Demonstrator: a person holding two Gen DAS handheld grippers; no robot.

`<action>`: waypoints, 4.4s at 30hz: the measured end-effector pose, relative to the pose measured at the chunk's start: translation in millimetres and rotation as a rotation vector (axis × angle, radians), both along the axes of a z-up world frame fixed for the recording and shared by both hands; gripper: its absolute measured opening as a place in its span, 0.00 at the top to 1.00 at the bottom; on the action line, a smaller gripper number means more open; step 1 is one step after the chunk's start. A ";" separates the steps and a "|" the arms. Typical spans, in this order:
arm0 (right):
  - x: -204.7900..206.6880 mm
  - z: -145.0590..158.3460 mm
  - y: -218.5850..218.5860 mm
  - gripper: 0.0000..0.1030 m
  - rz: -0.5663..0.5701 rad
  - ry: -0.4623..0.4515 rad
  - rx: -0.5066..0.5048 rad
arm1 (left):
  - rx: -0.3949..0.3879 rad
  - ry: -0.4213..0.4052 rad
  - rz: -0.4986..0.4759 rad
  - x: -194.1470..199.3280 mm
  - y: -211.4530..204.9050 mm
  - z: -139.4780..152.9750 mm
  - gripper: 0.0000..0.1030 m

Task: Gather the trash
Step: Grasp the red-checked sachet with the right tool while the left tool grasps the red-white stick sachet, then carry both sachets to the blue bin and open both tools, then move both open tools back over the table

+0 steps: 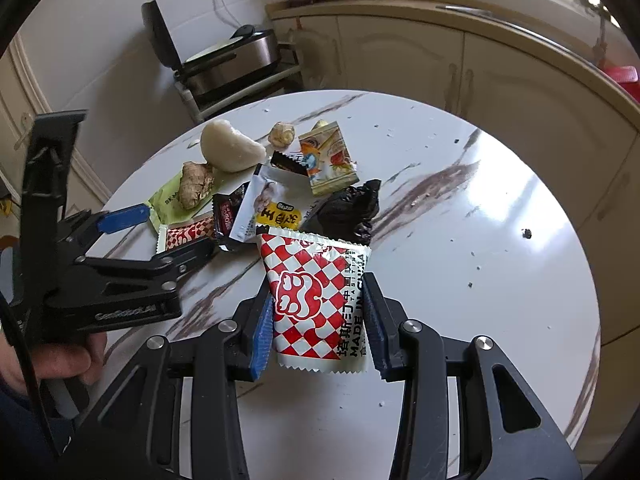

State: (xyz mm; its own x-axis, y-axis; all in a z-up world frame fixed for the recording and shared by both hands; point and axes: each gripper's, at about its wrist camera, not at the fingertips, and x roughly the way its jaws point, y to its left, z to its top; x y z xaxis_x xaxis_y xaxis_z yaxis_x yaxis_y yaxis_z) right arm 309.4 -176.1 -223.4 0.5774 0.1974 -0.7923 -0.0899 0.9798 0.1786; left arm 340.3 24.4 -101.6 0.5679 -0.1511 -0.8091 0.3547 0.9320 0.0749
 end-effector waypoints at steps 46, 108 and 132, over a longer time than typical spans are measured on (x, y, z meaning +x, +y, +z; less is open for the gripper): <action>-47.8 20.3 -29.9 0.63 -0.057 -0.048 0.050 | -0.141 0.048 -0.143 -78.1 -4.2 6.2 0.83; -239.0 -218.6 -402.2 0.63 -0.719 0.297 0.359 | -0.029 0.453 -0.581 -152.7 -466.2 -175.9 0.96; -283.5 -200.1 -410.4 0.00 -0.915 0.224 0.427 | -0.044 0.208 -0.573 -192.8 -432.7 -120.6 0.24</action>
State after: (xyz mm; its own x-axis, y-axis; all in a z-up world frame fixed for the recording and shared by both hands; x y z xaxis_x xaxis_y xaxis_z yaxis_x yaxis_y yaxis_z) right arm 25.9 -586.5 -423.5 0.4960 0.0470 -0.8671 0.7355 0.5081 0.4482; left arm 147.5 -408.3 -222.2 0.2172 -0.4218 -0.8803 0.8036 0.5892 -0.0840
